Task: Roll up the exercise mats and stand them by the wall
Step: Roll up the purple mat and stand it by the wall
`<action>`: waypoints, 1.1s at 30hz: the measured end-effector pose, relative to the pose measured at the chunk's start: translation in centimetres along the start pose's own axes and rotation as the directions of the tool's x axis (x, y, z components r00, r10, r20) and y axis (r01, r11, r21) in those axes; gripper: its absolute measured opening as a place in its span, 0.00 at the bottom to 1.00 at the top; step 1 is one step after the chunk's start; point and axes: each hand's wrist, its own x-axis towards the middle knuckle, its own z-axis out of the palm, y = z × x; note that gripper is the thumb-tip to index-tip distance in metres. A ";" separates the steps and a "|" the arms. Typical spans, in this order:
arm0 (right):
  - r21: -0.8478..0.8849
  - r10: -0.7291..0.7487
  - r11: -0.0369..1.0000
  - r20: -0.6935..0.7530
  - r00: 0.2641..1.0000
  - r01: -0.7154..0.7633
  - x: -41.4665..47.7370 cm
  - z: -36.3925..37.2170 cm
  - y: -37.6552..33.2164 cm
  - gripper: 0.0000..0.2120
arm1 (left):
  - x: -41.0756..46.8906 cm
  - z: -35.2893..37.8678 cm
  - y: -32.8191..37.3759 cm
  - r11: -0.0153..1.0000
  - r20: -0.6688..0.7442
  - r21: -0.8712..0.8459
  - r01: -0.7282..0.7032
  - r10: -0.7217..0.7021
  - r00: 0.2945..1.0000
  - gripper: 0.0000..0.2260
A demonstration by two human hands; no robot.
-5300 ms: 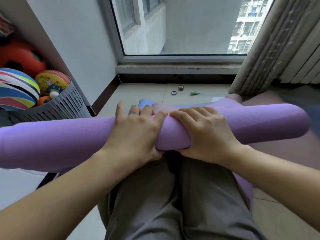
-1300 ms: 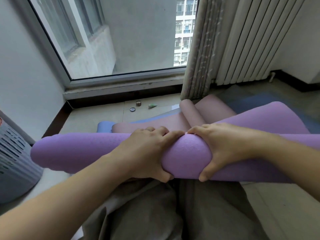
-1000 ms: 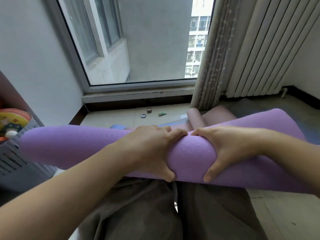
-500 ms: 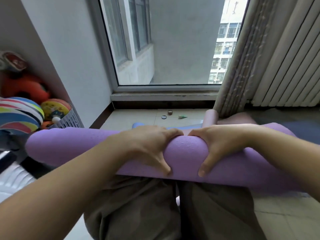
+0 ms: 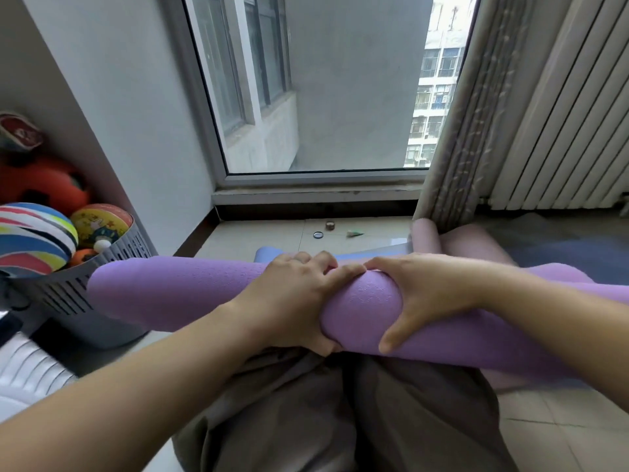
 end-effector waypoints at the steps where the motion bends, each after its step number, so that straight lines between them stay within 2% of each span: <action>1: -0.070 -0.031 0.997 -0.095 0.995 0.024 -0.5 0.3 -0.3 0.47 | 0.2 -0.3 -0.3 1.000 -0.004 0.007 -0.017 0.017 1.000 0.46; 4: -0.169 -0.090 0.985 -0.323 0.942 0.036 -1.8 -0.5 -0.8 0.43 | 0.5 -1.7 -1.0 0.991 -0.094 0.121 -0.063 0.074 0.993 0.45; 6: -0.167 -0.104 0.985 -0.383 0.918 0.042 -2.3 -1.5 -0.8 0.44 | 0.6 -2.9 -1.1 0.984 -0.174 0.173 -0.043 0.073 0.982 0.45; 8: -0.160 -0.121 0.985 -0.359 0.925 0.067 -2.8 -2.0 -0.8 0.46 | 0.1 -3.8 -0.4 0.981 -0.153 0.192 -0.027 0.057 0.987 0.44; 10: -0.148 -0.143 0.983 -0.269 0.952 0.105 -3.1 -1.4 -0.7 0.45 | -1.0 -3.7 0.7 0.987 -0.079 0.162 -0.017 0.031 0.996 0.44; 15: -0.068 -0.168 0.983 0.008 0.986 0.168 -2.3 3.7 -0.9 0.42 | -3.8 0.9 3.6 1.000 0.191 -0.020 0.014 -0.010 0.982 0.45; 17: -0.027 -0.178 0.983 0.070 0.982 0.180 -1.7 5.5 -1.1 0.42 | -4.5 2.8 4.0 0.994 0.264 -0.100 0.050 -0.022 0.964 0.45; 20: 0.012 -0.166 0.986 0.097 0.981 0.166 -1.1 5.7 -1.0 0.45 | -4.9 3.5 3.4 0.980 0.282 -0.187 0.072 -0.017 0.959 0.45; 22: -0.041 -0.170 0.984 0.076 0.982 0.174 -1.2 5.4 -1.2 0.49 | -4.5 3.5 2.3 0.954 0.302 -0.280 0.105 -0.016 0.953 0.44; 25: -0.211 -0.206 0.958 -0.025 0.978 0.196 -1.8 6.4 -2.1 0.52 | -3.0 3.5 0.2 0.887 0.436 -0.427 0.177 0.030 0.900 0.43; 28: -0.189 -0.190 0.966 -0.047 0.981 0.178 -0.7 7.2 -2.2 0.52 | -1.7 3.3 -1.7 0.817 0.532 -0.516 0.258 0.069 0.844 0.40; 30: -0.067 -0.154 0.986 -0.001 0.988 0.154 0.9 6.6 -1.3 0.50 | -1.7 3.1 -1.7 0.862 0.478 -0.456 0.221 0.028 0.878 0.39; 32: 0.066 -0.136 0.989 0.067 0.988 0.131 2.3 5.5 -0.4 0.47 | -2.0 3.8 -0.6 0.971 0.308 -0.224 0.086 -0.013 0.951 0.42; 33: 0.121 -0.124 0.986 0.094 0.988 0.112 2.9 5.0 0.1 0.46 | -2.2 4.3 0.2 0.991 0.241 -0.127 0.037 -0.005 0.971 0.46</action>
